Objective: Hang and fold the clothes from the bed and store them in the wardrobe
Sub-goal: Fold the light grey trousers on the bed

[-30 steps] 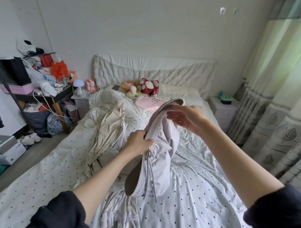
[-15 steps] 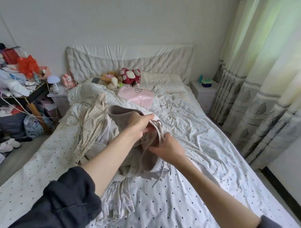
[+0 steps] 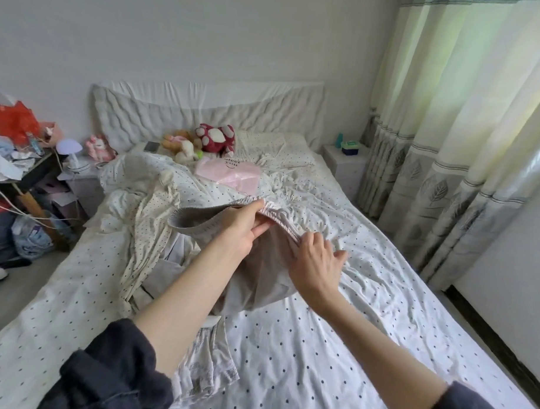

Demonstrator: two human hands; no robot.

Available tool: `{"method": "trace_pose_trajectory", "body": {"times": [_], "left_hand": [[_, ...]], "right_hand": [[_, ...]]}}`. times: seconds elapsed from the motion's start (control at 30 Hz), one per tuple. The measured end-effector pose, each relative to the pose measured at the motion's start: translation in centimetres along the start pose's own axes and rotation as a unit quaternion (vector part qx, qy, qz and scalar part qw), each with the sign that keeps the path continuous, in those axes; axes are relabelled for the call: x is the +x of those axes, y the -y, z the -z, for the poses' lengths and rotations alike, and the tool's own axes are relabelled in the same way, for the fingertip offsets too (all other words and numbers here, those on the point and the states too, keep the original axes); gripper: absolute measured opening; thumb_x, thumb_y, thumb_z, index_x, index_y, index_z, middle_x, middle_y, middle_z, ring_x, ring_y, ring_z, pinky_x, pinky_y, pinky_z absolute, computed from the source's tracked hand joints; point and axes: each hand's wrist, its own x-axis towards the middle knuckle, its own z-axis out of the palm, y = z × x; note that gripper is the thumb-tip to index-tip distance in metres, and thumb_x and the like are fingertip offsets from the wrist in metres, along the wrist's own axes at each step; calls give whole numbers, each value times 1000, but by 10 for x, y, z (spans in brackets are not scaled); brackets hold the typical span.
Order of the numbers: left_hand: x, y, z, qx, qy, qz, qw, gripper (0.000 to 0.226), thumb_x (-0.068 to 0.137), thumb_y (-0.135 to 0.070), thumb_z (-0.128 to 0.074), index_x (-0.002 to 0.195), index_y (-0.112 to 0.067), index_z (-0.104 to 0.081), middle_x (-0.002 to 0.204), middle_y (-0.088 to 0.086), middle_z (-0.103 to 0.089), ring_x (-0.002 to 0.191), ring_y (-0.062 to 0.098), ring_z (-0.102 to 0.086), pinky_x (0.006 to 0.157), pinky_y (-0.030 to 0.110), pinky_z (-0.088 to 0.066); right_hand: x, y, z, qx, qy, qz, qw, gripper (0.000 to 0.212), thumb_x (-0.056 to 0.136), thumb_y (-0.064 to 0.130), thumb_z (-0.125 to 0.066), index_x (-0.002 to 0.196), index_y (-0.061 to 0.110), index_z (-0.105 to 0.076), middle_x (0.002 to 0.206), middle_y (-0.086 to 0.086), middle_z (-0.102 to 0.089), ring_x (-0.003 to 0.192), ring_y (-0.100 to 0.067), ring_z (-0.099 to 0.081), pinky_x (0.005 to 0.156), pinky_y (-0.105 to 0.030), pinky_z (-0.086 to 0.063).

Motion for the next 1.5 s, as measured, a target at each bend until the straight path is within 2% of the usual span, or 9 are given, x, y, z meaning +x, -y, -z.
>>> {"method": "trace_pose_trajectory", "body": {"times": [0.17, 0.3, 0.43, 0.63, 0.73, 0.9, 1.2, 1.37, 1.5], "left_hand": [[6, -7, 41, 173, -3, -87, 981, 8, 93, -13, -55, 96, -7, -60, 112, 18, -62, 106, 26, -61, 88, 34, -50], [22, -1, 81, 507, -24, -289, 812, 59, 87, -11, -63, 140, -12, -37, 143, 9, -42, 133, 23, -39, 108, 33, -31], [36, 15, 105, 657, 50, -261, 706, 89, 83, -15, -66, 150, -27, -9, 158, 8, -5, 145, 26, -7, 113, 50, -19], [67, -7, 106, 672, 41, -347, 653, 41, 84, -12, -62, 121, -23, -50, 146, -10, -33, 144, 22, -14, 114, 50, 0], [68, -21, 101, 731, 110, -310, 597, 19, 83, -18, -59, 95, -24, -46, 94, -16, -54, 101, 19, -54, 112, 54, -14], [53, -20, 93, 742, 120, -306, 585, 21, 87, -27, -58, 108, -27, -57, 101, -6, -62, 88, 17, -56, 67, 30, -39], [-16, -68, 7, 709, 52, -370, 598, 39, 81, -40, -61, 116, -21, -66, 116, 1, -64, 110, 28, -56, 90, 41, -48], [-59, -66, -102, 689, 11, -394, 608, 34, 81, -39, -59, 83, -5, -57, 78, 12, -61, 75, 26, -56, 66, 35, -43], [-75, -27, -189, 676, 65, -385, 625, 31, 82, -41, -63, 91, -11, -61, 80, 3, -59, 73, 19, -55, 65, 32, -43]], "right_hand": [[27, -1, 19, 21, 9, 39, 999, 19, 82, 6, -42, 89, 15, -57, 80, 2, -54, 69, -18, -50, 99, -43, -28], [40, 1, 38, 45, 97, 83, 991, 11, 80, 7, -49, 76, 15, -56, 61, 3, -46, 63, -18, -45, 91, -38, -34], [43, -2, 57, 101, 155, 129, 974, 19, 77, 5, -54, 62, 15, -47, 62, 0, -46, 68, -22, -44, 56, -30, -31], [48, -24, 72, -5, 163, 144, 976, 17, 83, 5, -48, 72, 17, -45, 85, -1, -54, 87, -23, -48, 75, -33, -27], [54, -35, 77, -13, 151, 147, 977, 19, 87, 7, -49, 99, 16, -61, 104, 0, -57, 102, -22, -50, 85, -38, -30], [72, -53, 77, -79, 72, 155, 982, 23, 89, 11, -49, 106, 18, -62, 106, -1, -57, 100, -25, -56, 78, -35, -36], [141, -101, 101, -20, -107, 161, 981, 25, 90, 11, -47, 110, 9, -62, 108, -13, -58, 90, -37, -59, 73, -38, -39], [196, -153, 156, 76, -181, 166, 966, 25, 83, 5, -50, 103, 9, -65, 104, -15, -59, 92, -40, -57, 73, -39, -41], [234, -225, 191, 126, -217, 179, 951, 26, 80, 5, -53, 95, 13, -72, 97, -11, -64, 87, -37, -58, 67, -35, -39]]}}
